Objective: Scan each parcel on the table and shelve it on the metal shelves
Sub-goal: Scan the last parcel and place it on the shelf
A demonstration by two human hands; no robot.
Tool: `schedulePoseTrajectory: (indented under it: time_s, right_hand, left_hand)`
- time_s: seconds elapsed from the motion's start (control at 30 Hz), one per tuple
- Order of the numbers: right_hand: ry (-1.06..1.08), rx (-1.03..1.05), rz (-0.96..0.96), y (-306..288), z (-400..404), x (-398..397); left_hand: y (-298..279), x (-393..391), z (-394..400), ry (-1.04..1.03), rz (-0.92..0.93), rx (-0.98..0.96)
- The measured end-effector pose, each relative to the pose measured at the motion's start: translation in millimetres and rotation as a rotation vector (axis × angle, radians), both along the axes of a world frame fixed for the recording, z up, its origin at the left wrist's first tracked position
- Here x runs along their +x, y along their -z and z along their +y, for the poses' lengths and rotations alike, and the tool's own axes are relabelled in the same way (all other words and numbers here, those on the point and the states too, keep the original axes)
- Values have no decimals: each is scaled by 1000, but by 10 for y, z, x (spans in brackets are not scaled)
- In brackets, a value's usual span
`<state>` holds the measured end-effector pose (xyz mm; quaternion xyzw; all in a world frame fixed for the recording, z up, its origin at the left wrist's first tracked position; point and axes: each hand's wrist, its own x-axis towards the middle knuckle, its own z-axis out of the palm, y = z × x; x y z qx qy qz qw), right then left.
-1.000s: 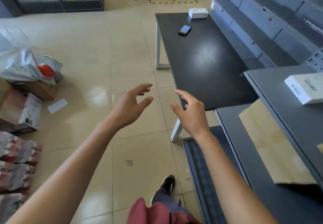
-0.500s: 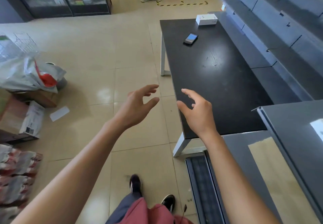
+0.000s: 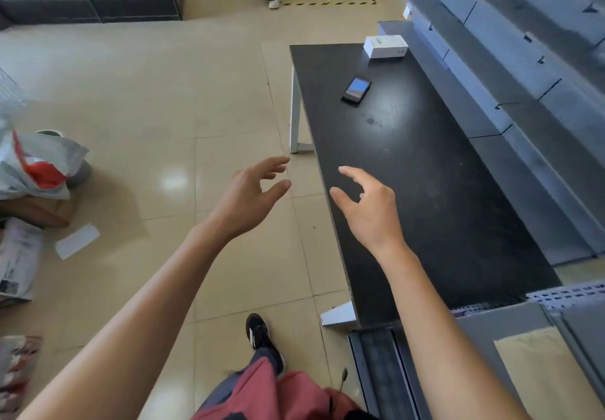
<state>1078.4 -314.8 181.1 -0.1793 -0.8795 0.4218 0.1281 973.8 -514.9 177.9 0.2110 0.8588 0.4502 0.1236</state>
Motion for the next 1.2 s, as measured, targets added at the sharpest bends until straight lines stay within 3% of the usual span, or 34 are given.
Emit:
schedulePoseTrajectory:
  time_s: [0.47,0.77,1.2]
  right_hand:
    - [9,50,4,-82,168,-1622]
    - [1,-19,-30,87,735,-2674]
    - [48,-67,-135,332,1408,-3858]
  left_hand:
    - [-174,-1604,242,6,-7,34]
    - [-170,-2627,870,60,3,-63]
    - [186,-3892,1550,110,-76,-87]
